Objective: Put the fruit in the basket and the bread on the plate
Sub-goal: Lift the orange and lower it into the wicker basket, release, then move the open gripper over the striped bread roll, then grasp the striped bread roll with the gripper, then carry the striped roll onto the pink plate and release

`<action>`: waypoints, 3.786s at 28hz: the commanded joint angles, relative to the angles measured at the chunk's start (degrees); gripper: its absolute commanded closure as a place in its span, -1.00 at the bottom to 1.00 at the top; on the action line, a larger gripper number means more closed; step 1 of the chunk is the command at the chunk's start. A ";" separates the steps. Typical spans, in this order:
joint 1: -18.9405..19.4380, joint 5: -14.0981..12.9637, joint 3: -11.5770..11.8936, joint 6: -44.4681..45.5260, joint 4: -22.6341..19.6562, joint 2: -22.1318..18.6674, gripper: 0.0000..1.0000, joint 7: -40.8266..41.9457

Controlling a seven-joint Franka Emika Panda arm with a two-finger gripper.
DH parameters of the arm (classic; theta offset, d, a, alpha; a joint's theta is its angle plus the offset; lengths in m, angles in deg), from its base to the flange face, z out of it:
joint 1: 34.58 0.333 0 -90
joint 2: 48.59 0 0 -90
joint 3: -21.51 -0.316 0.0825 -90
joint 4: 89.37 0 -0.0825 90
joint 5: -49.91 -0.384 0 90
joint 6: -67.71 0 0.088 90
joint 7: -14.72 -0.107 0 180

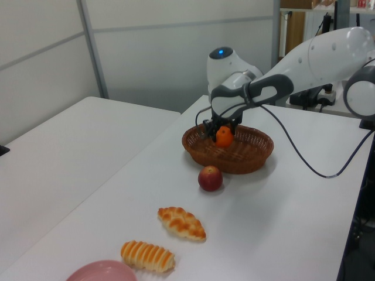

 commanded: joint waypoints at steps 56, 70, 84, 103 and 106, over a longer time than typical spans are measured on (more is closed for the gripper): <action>30.74 -3.79 -9.92 6.99 -2.81 1.49 -0.51 -1.73; 30.91 -3.00 -9.92 6.99 -2.64 3.34 1.00 -1.64; 30.38 -3.79 -9.66 9.01 -0.27 0.35 1.00 -2.08; 38.91 -2.30 -10.18 8.05 5.10 2.11 1.00 -6.65; 39.17 -2.30 -10.18 6.20 5.01 2.28 0.82 -6.65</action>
